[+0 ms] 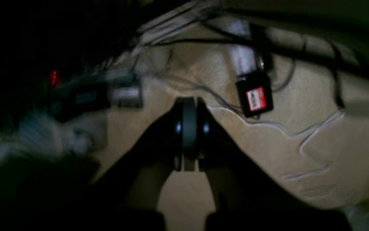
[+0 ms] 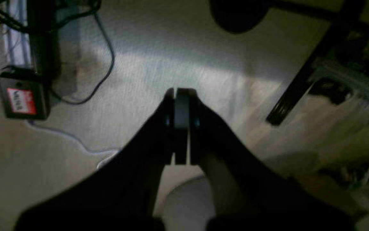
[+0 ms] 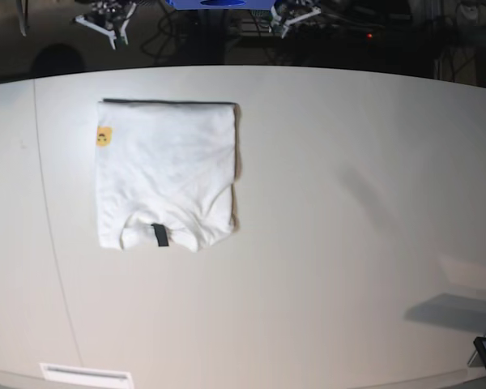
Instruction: Fold the T-shirt properly
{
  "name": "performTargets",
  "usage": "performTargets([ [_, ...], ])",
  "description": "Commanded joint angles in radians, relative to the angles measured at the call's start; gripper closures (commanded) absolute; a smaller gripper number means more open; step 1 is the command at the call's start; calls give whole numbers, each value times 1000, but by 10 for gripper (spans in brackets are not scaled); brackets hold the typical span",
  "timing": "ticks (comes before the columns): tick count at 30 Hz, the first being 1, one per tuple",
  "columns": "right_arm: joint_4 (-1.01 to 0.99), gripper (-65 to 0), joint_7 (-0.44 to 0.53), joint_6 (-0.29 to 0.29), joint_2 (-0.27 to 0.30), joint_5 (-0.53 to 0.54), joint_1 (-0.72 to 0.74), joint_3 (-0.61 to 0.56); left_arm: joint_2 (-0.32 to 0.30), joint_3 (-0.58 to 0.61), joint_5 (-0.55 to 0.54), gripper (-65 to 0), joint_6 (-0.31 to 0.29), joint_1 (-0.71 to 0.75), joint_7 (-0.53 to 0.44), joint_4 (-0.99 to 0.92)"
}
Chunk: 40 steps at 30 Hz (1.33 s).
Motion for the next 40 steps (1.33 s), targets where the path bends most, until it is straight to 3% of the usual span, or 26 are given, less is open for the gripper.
performTargets([
  [1,0,-3,-31,23,28,1,15,-1,1,-4,-46,0,-5,-10,45,-1],
  [3,0,-3,-69,118,33,-9,34,-1,1,7,-116,0,-7,-39,104,-1],
  [6,5,-3,-75,269,33,-86,34,-1,1,41,-136,0,-7,-50,114,0],
  [9,6,-3,-75,347,30,-135,30,6,19,73,-136,0,-7,-44,114,0],
  [40,6,-29,-75,344,31,-135,24,8,25,98,-147,0,-7,-69,114,0],
])
